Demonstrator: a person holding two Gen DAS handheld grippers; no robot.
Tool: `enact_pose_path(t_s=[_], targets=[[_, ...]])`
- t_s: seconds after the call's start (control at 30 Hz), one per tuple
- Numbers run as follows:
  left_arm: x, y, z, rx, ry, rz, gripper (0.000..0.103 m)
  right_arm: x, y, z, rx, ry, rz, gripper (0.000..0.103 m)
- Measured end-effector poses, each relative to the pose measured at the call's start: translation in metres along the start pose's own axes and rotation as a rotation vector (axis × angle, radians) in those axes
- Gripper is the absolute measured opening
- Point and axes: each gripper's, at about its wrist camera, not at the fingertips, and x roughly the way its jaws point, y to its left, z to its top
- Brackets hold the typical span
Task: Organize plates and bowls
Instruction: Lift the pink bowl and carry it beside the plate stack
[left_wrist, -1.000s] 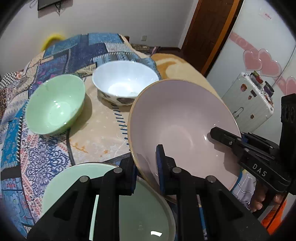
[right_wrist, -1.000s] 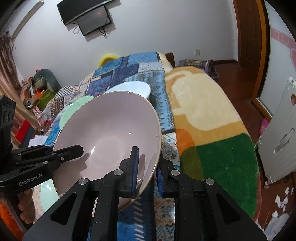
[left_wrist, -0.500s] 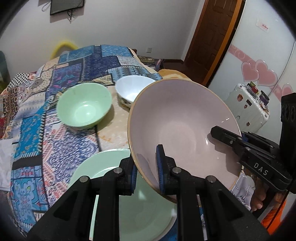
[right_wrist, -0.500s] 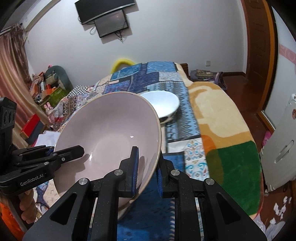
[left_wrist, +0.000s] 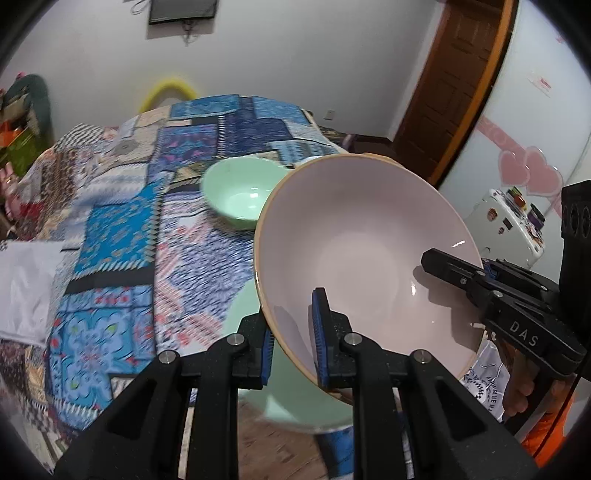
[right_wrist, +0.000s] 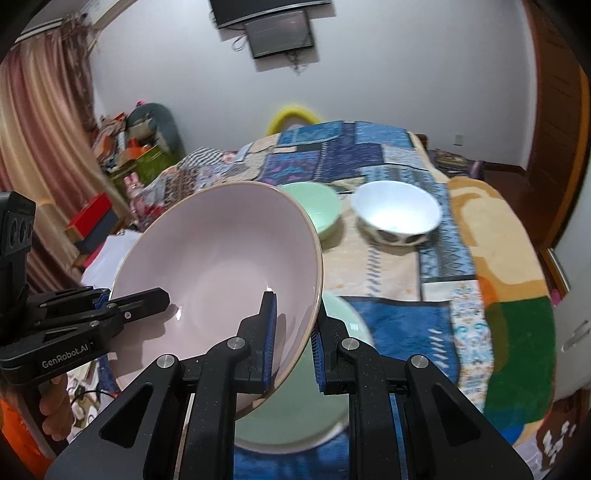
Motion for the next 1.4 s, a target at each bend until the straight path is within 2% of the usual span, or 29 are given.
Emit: enact_pose_path(t_s=[0.33, 0.7, 0.9, 1.4], targets=[[-0.037, 0.055, -0.030, -0.083, -0.020, 0.077, 0.018, 0.023, 0.052, -0.010, -0.061, 0.042, 0.077, 0.016], [-0.052, 0.115, -0.057, -0.177, -0.016, 0.147, 0.018, 0.063, 0.097, -0.017, -0.117, 0.125, 0.130, 0.017], [-0.047, 0.142, -0.068, -0.215, 0.007, 0.177, 0.018, 0.086, 0.109, -0.019, -0.120, 0.181, 0.157, 0.017], [-0.008, 0.194, -0.090, -0.313, 0.091, 0.204, 0.018, 0.136, 0.130, -0.034, -0.170, 0.294, 0.151, 0.017]])
